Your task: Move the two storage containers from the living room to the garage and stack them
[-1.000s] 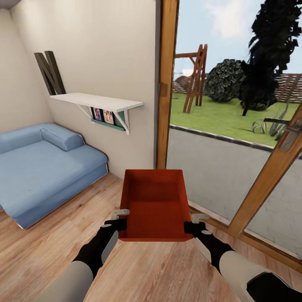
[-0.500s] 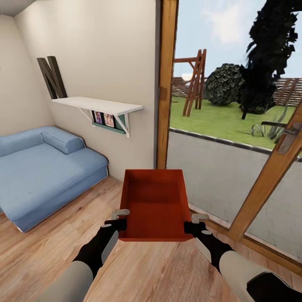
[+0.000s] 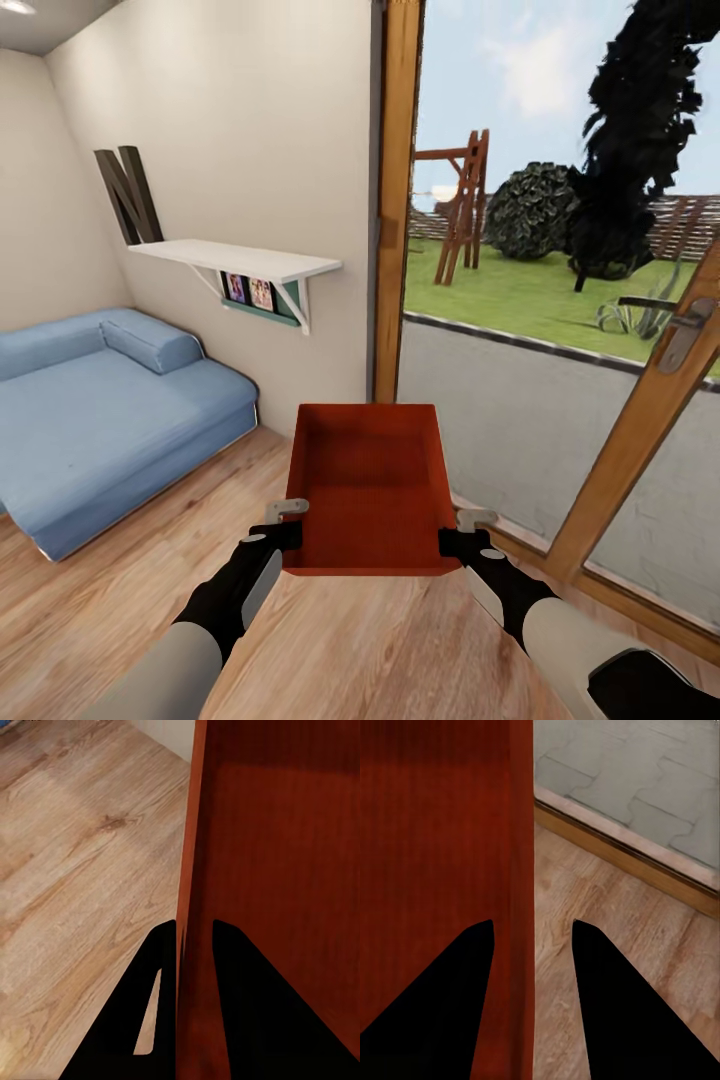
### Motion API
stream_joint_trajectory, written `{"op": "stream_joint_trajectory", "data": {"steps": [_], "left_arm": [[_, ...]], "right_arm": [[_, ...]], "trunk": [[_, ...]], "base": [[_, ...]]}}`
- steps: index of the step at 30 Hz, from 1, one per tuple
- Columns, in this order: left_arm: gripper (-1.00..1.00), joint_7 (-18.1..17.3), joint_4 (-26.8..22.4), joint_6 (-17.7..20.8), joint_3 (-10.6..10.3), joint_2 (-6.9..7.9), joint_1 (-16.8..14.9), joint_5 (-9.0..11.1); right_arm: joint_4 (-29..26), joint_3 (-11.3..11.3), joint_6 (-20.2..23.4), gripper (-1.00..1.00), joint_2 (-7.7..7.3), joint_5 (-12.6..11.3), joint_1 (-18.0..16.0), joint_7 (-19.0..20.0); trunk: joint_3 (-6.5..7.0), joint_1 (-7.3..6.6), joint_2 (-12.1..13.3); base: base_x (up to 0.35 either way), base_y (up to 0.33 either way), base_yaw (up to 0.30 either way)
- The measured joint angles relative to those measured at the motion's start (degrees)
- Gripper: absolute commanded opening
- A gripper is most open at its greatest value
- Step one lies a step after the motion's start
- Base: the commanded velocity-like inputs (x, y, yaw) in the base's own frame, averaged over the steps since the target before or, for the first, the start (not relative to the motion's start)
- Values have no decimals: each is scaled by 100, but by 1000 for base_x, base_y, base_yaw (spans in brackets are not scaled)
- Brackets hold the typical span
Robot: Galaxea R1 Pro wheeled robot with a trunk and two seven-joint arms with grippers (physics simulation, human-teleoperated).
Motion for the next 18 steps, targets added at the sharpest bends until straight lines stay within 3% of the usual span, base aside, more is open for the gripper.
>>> {"op": "stream_joint_trajectory", "data": {"steps": [18], "left_arm": [[-100, 0, 0, 0, 0, 0, 0, 0]], "right_arm": [[0, 0, 0, -100, 0, -1, 0, 0]], "trunk": [[161, 0, 0]], "base": [[0, 0, 0]]}}
